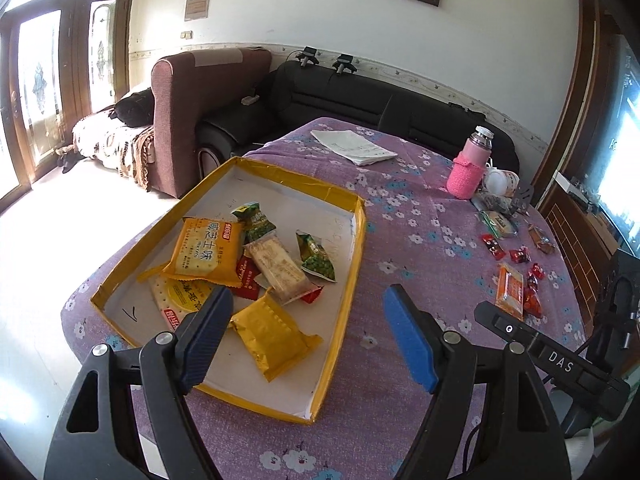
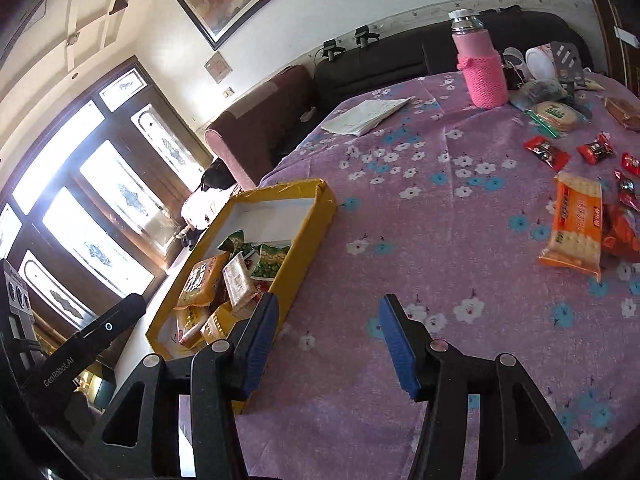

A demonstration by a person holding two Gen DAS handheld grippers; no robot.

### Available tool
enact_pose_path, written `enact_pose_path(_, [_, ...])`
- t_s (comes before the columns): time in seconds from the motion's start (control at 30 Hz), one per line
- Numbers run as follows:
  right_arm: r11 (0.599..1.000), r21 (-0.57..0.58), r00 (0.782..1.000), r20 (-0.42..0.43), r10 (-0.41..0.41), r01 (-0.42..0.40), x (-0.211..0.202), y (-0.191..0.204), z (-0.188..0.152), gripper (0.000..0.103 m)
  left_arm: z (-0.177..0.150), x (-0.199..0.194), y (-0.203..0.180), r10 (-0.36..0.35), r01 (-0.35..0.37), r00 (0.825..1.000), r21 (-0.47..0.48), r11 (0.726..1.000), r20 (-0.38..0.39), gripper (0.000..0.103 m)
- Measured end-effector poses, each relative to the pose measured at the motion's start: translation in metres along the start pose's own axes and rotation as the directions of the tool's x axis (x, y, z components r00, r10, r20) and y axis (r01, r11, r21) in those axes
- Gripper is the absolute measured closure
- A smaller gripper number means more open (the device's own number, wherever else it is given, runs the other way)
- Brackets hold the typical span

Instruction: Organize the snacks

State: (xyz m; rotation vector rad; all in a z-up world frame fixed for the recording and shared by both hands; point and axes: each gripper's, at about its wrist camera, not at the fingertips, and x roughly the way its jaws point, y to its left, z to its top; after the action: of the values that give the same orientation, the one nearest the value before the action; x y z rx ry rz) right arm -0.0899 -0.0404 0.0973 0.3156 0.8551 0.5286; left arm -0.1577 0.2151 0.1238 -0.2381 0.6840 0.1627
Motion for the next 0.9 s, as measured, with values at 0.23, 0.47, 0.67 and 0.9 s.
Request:
enact_pose_path(0.23, [1.0, 0.014, 1.0, -0.006, -0.001, 0.001, -0.003, -0.01, -0.009, 0.046, -0.007, -0.002, -0.012, -0.024, 0.024, 1.0, 0.022, 0.999, -0.017, 0.025])
enact_pose_path(0.47, [0.99, 0.128, 0.995, 0.069, -0.068, 0.059, -0.029, -0.057, -0.012, 0.046, -0.016, -0.001, -0.008, -0.218, 0.215, 0.975, -0.063, 0.975, -0.045, 0.025])
enact_pose_path(0.67, [0.933, 0.278, 0.948, 0.155, -0.28, 0.23, -0.082, -0.14, 0.014, 0.045, -0.021, 0.008, -0.016, -0.297, 0.294, 0.953, -0.061, 0.954, -0.055, 0.025])
enact_pose_path(0.9, [0.906, 0.287, 0.932, 0.097, -0.35, 0.311, -0.066, -0.189, 0.058, 0.045, -0.027, 0.023, -0.027, -0.323, 0.314, 0.937, -0.086, 0.945, -0.13, 0.025])
